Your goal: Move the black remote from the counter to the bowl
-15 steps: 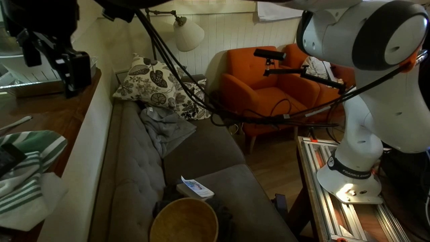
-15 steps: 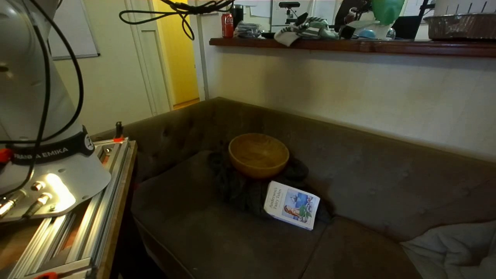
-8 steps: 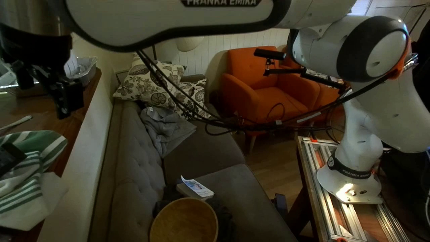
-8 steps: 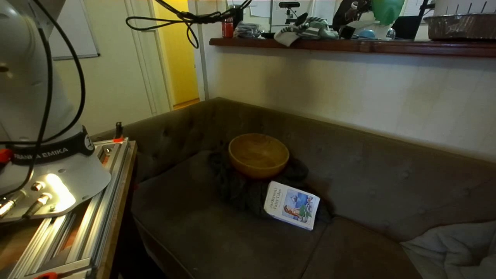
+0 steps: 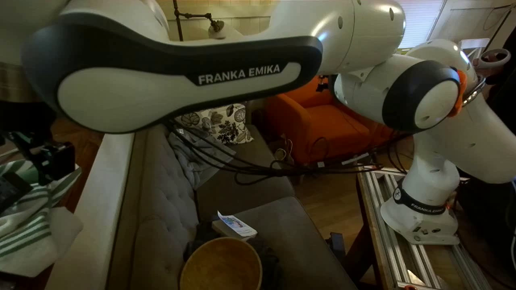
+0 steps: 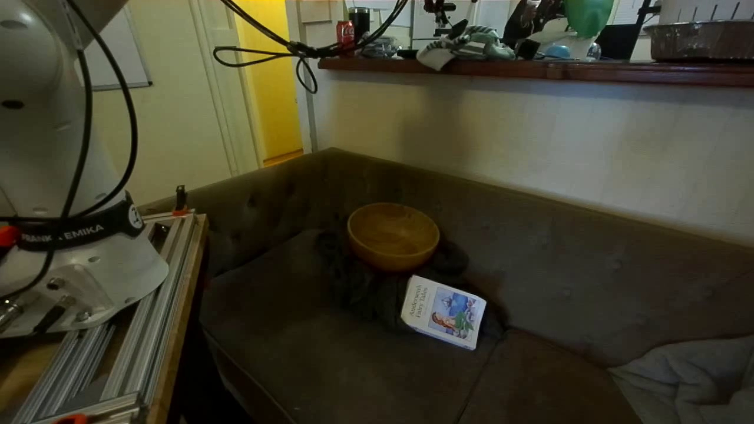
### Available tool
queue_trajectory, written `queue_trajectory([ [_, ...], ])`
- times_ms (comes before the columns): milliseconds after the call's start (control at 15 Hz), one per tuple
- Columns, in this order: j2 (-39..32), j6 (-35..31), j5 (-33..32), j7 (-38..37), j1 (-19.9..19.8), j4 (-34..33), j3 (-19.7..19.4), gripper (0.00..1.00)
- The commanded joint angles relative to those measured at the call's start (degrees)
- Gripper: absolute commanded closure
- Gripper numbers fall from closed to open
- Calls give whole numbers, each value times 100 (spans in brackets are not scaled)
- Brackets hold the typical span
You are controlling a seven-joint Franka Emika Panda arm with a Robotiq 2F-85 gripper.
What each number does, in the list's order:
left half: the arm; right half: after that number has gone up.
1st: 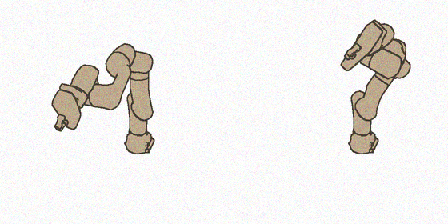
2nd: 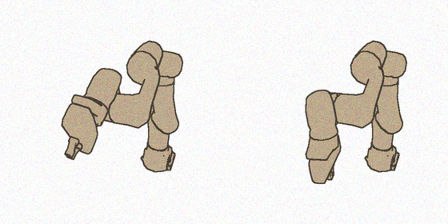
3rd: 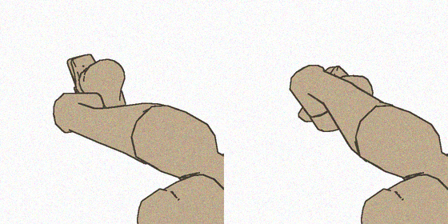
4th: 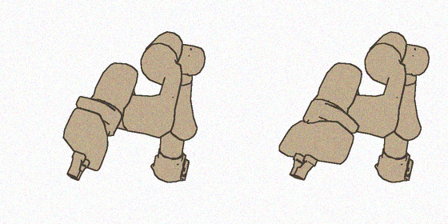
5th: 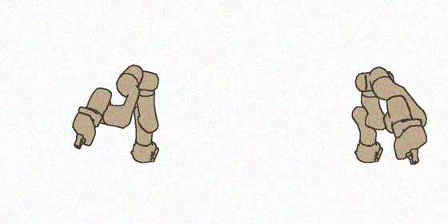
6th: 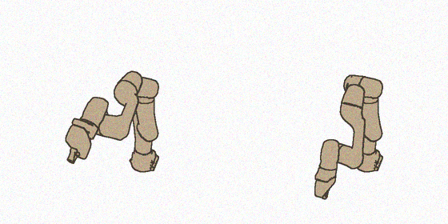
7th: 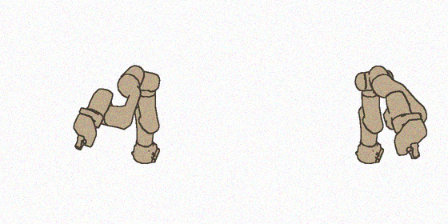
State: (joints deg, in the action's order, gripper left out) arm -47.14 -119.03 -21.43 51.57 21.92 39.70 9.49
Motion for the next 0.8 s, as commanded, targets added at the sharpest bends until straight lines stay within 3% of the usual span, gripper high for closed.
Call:
queue_trajectory([
  [0,-463,-36,242,61,212,-731,-143,0],
  [400,-925,-190,278,-149,279,-1351,-439,0],
  [733,-1252,-186,647,153,192,-1651,-350,0],
])
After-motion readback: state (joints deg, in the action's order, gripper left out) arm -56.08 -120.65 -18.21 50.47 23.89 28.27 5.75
